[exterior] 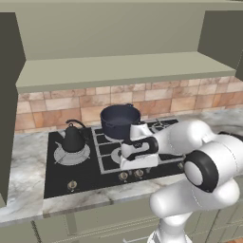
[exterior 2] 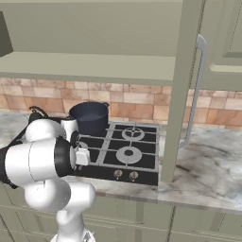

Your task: Pick the kettle from the cabinet and place it on a stove burner. Then pick the pot from the counter and place it on another stove burner. Finally, turn both burners on.

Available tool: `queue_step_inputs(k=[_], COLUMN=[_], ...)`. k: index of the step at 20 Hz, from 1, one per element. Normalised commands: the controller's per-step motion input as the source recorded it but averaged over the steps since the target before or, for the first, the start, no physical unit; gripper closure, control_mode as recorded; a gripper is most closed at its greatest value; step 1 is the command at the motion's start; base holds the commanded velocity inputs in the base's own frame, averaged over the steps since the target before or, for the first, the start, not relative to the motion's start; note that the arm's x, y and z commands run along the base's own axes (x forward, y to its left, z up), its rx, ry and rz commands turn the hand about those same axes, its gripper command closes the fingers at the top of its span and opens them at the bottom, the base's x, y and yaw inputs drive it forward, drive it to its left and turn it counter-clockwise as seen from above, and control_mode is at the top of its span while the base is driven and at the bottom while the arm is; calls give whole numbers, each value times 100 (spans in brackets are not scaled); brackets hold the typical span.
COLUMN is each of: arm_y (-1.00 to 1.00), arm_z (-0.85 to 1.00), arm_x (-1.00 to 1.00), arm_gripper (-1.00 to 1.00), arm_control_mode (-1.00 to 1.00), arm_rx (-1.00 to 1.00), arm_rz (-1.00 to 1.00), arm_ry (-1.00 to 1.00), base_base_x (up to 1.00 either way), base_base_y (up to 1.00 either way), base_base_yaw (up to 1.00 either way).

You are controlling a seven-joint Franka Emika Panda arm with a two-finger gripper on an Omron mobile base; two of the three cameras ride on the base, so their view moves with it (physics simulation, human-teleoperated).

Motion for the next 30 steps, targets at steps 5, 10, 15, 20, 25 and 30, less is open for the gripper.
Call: queue_step_inputs(k=[5, 10, 15, 20, 25, 30], arm_y=[-1, -2, -4, -10, -4, 7], arm_z=[-11, -9, -8, -2, -4, -8], arm_x=[-3, -9, -18, -24, -3, 18], arm_gripper=[-100, -100, -100, -100, -100, -100], arm_control_mode=[-100, -100, -100, -100, -100, -100], arm_rx=[0, 0, 0, 0, 0, 0], arm_rz=[0, 0, 0, 0, 0, 0], arm_ry=[0, 0, 0, 0, 0, -1], base_base_x=[0, 0, 0, 0, 0, 0], base_base_y=[0, 0, 0, 0, 0, 0], base_base_yaw=[0, 0, 0, 0, 0, 0])
